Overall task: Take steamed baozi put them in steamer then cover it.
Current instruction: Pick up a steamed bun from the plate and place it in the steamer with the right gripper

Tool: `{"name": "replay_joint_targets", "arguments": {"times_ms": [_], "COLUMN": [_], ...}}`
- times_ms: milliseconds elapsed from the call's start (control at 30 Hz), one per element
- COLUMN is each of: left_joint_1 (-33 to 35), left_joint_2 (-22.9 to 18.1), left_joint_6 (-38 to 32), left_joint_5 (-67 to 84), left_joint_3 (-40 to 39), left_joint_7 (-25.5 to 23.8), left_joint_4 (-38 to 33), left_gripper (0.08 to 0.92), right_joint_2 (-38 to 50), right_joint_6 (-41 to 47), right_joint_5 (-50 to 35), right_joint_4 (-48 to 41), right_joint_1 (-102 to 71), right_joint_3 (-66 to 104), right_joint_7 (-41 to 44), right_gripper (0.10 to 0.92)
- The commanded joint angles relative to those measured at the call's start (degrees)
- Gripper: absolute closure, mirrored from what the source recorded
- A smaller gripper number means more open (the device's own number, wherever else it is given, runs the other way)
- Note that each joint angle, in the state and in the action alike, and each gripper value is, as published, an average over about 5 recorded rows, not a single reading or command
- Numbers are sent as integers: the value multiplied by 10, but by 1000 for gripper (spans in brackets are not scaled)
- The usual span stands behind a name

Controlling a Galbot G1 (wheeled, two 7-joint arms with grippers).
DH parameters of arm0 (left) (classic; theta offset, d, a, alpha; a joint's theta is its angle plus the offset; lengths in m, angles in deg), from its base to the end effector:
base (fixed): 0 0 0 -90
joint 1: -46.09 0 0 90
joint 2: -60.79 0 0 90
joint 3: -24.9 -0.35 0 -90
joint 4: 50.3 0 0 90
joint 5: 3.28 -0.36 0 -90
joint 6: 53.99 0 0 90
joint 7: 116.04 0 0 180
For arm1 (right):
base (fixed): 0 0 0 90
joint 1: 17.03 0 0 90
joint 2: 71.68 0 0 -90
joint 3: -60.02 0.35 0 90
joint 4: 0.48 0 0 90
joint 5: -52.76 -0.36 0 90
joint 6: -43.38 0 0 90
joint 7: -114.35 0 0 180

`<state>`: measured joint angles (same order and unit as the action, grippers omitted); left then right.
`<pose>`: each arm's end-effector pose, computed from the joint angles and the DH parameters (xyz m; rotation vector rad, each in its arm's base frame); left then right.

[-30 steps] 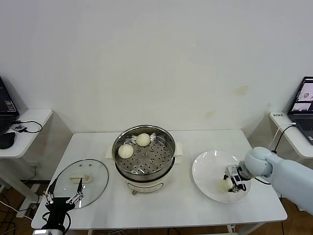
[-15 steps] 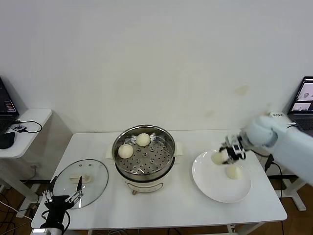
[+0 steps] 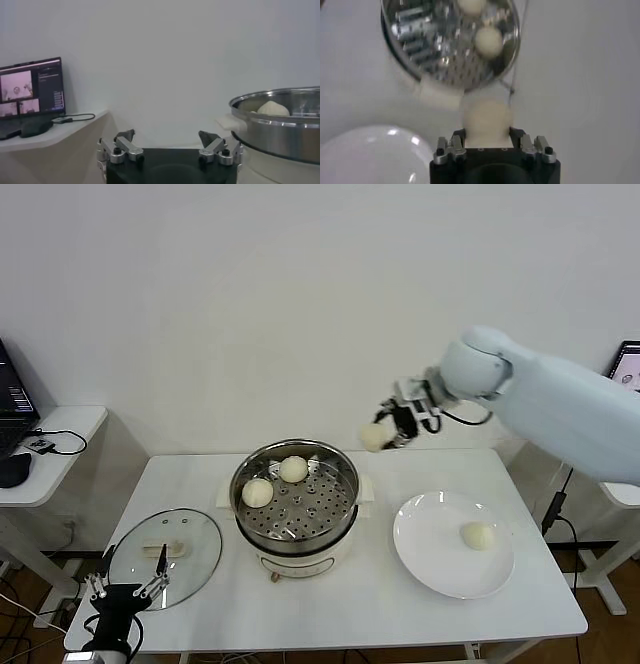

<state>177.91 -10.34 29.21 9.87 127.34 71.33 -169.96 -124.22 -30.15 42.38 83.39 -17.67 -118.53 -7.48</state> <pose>0.1338 0.1193 -0.3086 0.1880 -3.0806 -0.2574 0.5260 0.0478 0.0032 1.5525 -1.5480 1.7488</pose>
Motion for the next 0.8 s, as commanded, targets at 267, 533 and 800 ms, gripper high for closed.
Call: {"name": "replay_joint_targets", "arguments": {"times_ms": [267,533,800], "left_joint_1": [-3,-5,-3], "left_joint_2": [-9,-20,-23], "left_joint_6": [1,-1,-4], "left_joint_5": [0,0,1], "left_joint_3": [11,7,8], "left_joint_7": [1,1,2], "left_joint_4": [-8,-10,-9], "left_gripper": [177,177,177], "right_joint_2": [-153,-174,-186], "right_joint_6": [-144,-207,-246], "right_joint_5": [25,80,119], "right_joint_4": [-23,-24,-27], "right_joint_1": [4,4,-12], "right_joint_3": [-124,-147,-157], "right_joint_7": [-26,-20,-27], "right_gripper": [448,448,448]}}
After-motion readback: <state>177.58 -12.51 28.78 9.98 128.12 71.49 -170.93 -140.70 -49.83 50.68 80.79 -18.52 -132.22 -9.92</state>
